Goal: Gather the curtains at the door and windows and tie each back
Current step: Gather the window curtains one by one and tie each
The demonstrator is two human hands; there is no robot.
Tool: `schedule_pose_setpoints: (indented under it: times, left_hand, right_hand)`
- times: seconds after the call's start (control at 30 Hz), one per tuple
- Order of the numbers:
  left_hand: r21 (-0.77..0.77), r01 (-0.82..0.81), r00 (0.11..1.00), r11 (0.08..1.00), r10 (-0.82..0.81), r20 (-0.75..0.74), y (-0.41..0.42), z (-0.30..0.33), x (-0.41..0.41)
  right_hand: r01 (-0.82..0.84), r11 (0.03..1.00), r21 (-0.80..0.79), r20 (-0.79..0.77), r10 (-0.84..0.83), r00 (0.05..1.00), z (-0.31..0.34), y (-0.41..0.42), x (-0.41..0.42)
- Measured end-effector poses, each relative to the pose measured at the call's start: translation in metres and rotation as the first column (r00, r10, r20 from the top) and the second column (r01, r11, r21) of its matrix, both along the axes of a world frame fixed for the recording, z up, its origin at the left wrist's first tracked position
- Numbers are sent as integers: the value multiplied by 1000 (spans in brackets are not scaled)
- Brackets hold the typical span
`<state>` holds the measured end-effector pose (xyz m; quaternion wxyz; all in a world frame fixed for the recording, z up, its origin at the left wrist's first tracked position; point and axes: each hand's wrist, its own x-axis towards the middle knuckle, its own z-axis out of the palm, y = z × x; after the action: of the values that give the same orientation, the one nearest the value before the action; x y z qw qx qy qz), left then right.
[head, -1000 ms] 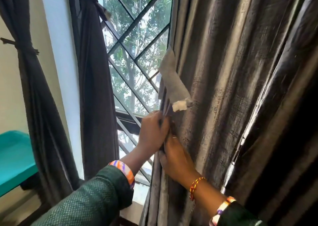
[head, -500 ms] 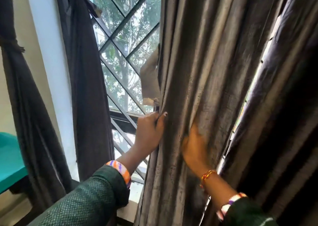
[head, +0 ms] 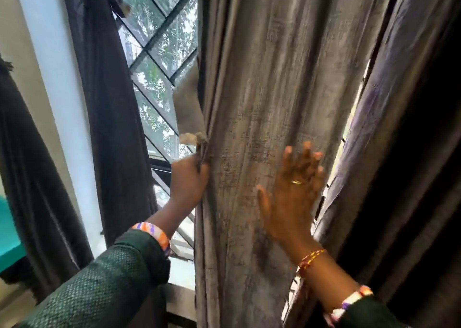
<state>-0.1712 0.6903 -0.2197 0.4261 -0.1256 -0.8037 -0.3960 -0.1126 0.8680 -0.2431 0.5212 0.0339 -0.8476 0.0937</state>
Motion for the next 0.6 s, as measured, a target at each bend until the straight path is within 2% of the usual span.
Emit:
schedule_pose_setpoints:
  times: [0.1,0.17,0.23,0.27,0.33,0.43,0.53,0.6]
  left_hand:
    - [12,-20,1000,1000,20,8,-5,2,-3]
    - [8,-44,999,999,44,18,-5,2,-4]
    - [17,-24,1000,1000,24,6,-2,1,-3]
    - [12,-15,1000,1000,15,-9,1,0,-2]
    - [-12,-18,999,1000,17,-31,8,-2,1]
    - [-44,34,997,998,-37,-67,24,-7,10]
    - [-53,109,991,993,-113,-78,37,-11,18]
    - [-35,160,982,987,-162,-94,43,-11,21]
  right_hand:
    - [13,957,-291,-10,-17,1000,21,30,-5]
    - [-81,852,-517,42,119,992,28,48,-10]
    - [-184,774,-606,26,250,968,28,57,-9]
    - [-194,792,-579,33,261,965,27,53,-6]
    - [-138,903,-407,84,188,979,18,36,-1]
    - [-167,951,-261,194,221,956,0,3,3]
    - [-233,931,-281,325,321,890,-10,-27,7]
    - [-311,888,-339,341,424,839,-20,-40,5]
